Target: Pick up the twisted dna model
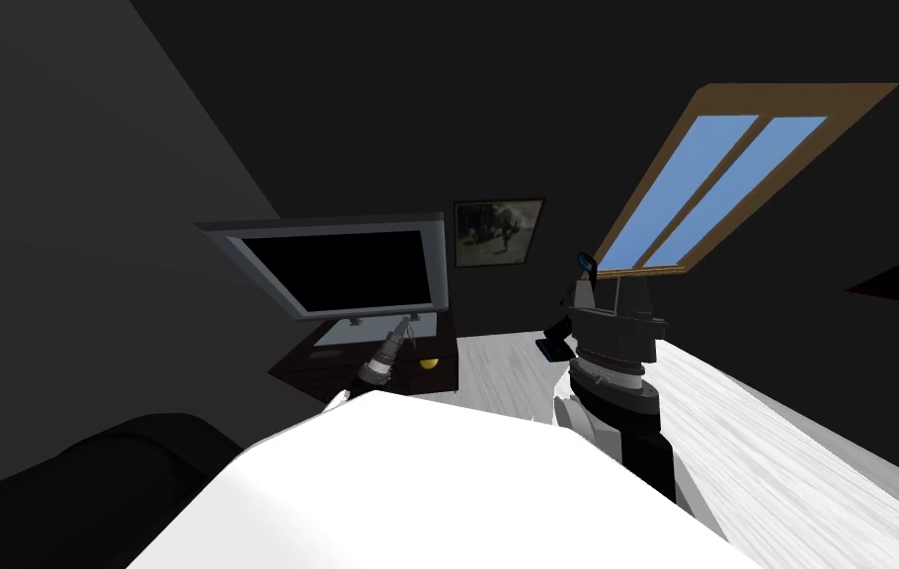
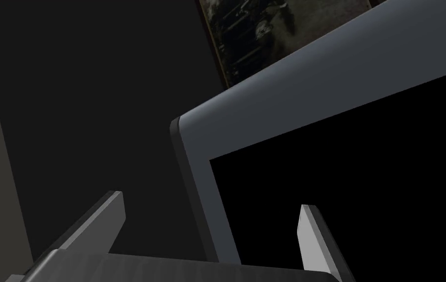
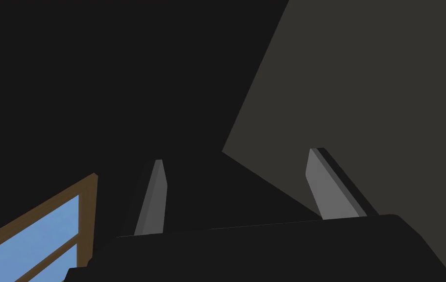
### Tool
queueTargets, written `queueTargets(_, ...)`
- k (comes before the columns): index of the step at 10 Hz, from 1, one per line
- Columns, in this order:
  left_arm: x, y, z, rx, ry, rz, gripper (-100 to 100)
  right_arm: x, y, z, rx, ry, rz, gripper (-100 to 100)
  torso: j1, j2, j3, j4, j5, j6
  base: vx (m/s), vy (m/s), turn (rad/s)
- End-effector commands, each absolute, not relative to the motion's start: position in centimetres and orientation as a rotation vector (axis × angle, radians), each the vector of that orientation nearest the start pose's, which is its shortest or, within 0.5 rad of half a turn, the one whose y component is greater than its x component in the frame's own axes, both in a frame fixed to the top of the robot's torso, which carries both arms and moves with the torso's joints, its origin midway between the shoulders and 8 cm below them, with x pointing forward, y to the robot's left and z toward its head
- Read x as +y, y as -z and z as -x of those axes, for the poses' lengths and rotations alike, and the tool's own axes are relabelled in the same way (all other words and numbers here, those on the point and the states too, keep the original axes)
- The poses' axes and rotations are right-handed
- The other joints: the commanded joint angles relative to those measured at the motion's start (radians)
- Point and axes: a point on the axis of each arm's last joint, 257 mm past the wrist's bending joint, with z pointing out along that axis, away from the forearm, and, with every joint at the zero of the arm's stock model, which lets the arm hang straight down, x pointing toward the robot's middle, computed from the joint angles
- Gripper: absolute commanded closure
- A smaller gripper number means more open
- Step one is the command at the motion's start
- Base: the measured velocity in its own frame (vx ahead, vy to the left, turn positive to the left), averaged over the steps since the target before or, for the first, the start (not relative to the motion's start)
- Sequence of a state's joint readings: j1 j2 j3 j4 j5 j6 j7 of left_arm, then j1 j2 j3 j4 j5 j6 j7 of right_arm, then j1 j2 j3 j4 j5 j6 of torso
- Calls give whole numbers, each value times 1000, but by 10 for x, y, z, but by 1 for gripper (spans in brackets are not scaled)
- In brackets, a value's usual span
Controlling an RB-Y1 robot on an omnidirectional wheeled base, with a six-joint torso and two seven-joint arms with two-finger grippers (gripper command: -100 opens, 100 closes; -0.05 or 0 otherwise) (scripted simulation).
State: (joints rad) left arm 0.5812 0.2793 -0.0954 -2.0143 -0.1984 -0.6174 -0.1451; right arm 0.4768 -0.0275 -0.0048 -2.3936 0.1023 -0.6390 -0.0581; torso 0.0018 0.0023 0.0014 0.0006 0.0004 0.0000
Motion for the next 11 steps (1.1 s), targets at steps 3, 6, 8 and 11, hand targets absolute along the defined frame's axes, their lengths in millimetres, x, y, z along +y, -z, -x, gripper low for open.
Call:
queueTargets(3, 229, 177, -340, 1297, 1011, 383, -100, -247, -100, -293, 498, -1355, -368, 0, 0, 1, 1, 0, 0, 0, -39, 18, -35)
queueTargets(6, 238, 232, -331, 1457, 924, 334, -100, -247, -100, -293, 498, -1355, -368, 0, 0, -1, 0, 0, 0, 0, -21, 22, -72)
queueTargets(8, 245, 262, -324, 1555, 863, 279, -100, -247, -100, -293, 498, -1355, -368, 0, 1, -1, 0, 0, 0, 0, -19, 32, -110)
queueTargets(11, 258, 295, -317, 1658, 791, 216, -100, -247, -100, -293, 498, -1355, -368, 0, 0, -2, -1, 0, 0, 0, -2, 22, -98)
